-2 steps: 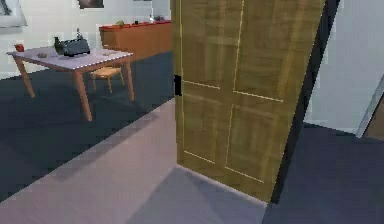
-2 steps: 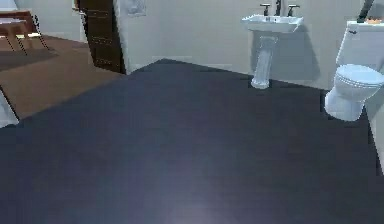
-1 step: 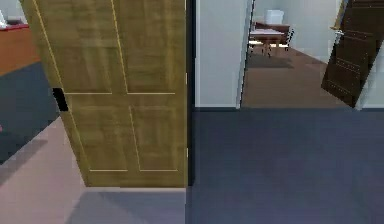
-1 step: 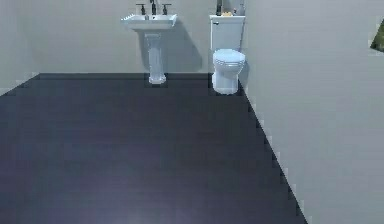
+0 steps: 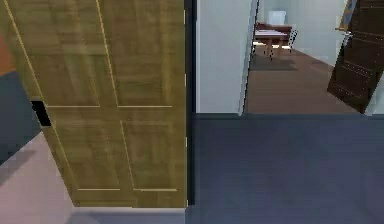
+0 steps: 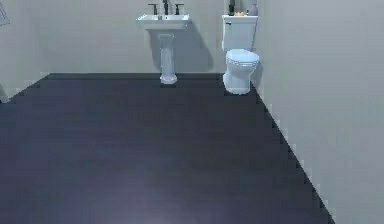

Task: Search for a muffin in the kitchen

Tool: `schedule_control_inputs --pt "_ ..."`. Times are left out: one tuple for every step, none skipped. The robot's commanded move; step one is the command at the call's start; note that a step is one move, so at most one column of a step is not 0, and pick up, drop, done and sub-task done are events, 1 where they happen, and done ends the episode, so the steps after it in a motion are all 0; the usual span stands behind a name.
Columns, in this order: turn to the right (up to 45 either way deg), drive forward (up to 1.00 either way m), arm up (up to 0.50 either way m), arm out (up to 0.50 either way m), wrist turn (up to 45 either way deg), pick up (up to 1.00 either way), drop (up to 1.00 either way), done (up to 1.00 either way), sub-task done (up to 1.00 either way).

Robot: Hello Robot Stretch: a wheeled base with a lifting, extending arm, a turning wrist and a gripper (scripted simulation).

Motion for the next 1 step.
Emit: schedule_control_inputs --pt "-45.0 0.0 0.0 0.0 0.0 0.0 0.0 0.0 0.0"
